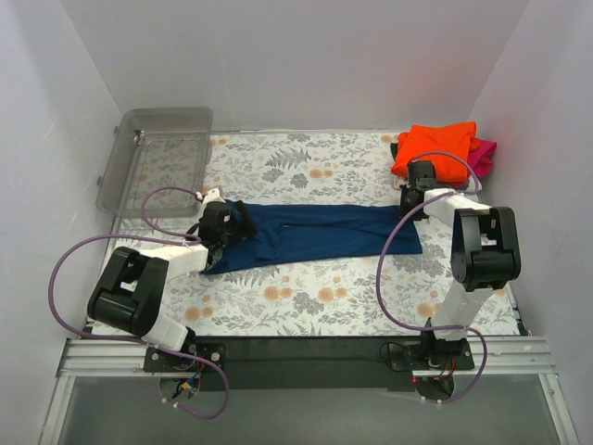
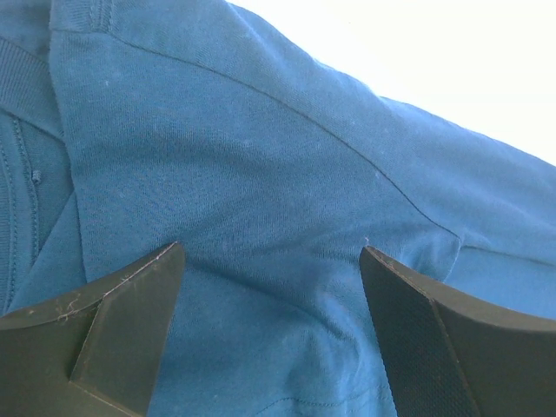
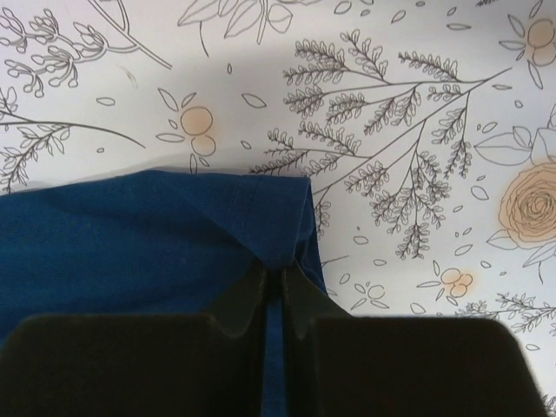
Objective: Fold and stack the t-shirts
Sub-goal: Fold the tshirt
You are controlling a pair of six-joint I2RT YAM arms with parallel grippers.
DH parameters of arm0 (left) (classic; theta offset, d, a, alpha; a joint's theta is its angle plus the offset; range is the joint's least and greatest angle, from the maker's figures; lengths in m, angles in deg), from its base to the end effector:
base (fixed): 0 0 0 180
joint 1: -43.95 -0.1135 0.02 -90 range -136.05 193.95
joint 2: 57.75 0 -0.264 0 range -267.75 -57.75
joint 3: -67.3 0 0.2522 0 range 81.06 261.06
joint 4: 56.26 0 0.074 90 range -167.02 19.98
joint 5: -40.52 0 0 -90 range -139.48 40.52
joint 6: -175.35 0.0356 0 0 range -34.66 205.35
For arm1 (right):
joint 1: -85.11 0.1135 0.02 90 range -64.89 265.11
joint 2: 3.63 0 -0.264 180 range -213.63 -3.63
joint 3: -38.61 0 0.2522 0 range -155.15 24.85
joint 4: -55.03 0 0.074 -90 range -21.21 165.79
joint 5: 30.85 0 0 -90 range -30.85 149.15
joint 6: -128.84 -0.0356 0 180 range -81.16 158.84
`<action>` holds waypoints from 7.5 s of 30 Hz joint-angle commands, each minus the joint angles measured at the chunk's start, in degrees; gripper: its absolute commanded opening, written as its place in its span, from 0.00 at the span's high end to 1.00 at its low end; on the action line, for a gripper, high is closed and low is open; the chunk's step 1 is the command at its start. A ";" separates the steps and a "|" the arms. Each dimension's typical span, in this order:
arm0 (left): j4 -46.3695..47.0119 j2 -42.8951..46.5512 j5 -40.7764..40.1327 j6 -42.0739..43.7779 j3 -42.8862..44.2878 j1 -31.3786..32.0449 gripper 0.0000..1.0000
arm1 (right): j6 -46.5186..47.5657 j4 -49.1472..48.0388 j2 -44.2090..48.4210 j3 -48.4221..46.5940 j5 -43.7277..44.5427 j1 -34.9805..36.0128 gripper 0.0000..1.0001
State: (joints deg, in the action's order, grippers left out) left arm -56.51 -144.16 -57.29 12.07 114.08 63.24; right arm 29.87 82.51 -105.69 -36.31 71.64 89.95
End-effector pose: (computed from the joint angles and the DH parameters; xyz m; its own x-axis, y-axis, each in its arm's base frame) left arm 0.2674 -0.0884 0.1461 -0.3933 -0.8676 -0.3042 -0.5138 0.4818 -0.7099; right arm 0.3619 0.0229 0.1680 -0.7959 0.0854 -0.5994 0.1685 0.9821 -0.0839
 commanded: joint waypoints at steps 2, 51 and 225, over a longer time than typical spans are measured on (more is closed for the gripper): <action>-3.68 -0.60 -1.33 1.29 -1.46 -1.27 0.23 | 1.59 0.70 -1.30 -2.38 4.39 -1.68 0.98; -10.08 -27.75 0.87 5.77 30.41 -1.18 0.22 | -4.47 4.12 7.13 13.17 -4.50 13.25 0.47; -24.33 27.00 11.68 -20.76 -10.25 31.86 0.26 | -25.31 -1.23 41.95 35.50 -19.52 43.85 0.56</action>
State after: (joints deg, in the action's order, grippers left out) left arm -81.53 -117.04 -44.24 -7.34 103.87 94.28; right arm 5.39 83.60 -63.29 -1.43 52.49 133.31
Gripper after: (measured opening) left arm 0.741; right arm 0.451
